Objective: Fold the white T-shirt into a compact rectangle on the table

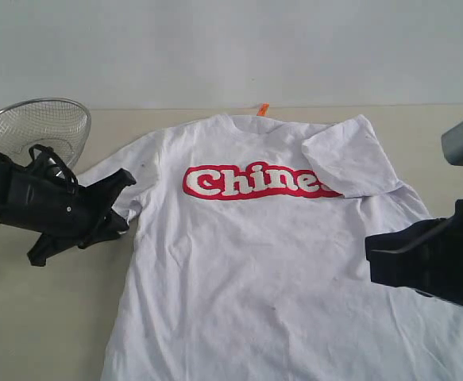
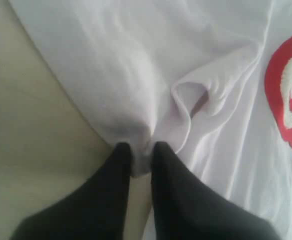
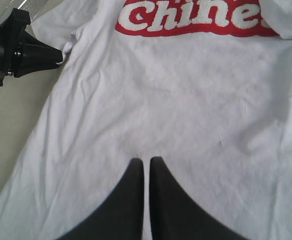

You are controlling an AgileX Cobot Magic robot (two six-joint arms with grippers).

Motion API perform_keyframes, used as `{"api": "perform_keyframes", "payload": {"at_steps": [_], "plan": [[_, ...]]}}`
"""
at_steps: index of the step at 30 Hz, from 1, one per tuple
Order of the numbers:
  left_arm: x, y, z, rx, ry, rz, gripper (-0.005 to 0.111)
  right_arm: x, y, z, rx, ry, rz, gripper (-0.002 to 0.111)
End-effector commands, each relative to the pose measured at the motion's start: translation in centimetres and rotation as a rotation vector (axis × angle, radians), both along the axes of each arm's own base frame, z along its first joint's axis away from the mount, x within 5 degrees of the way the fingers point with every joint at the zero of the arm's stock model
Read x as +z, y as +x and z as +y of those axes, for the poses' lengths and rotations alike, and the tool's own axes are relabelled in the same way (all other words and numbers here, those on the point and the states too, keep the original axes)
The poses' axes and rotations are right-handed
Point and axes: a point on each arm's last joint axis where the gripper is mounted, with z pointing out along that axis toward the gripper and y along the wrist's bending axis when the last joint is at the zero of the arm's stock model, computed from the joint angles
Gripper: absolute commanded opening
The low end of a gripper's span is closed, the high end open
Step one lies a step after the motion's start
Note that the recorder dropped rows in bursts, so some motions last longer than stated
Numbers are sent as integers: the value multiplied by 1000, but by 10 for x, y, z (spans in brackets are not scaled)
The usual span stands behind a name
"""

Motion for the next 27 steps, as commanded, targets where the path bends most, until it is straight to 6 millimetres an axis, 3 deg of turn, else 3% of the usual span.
{"api": "perform_keyframes", "payload": {"at_steps": [1,10,27], "plan": [[-5,-1,1,3,26,11,10,0,-1,0,3,-6,-7,0],[-3,2,2,-15,48,-7,4,0,-1,0,3,-6,-7,0],[26,29,-15,-93,-64,-131,4,0,-1,0,2,-6,-9,0]]}}
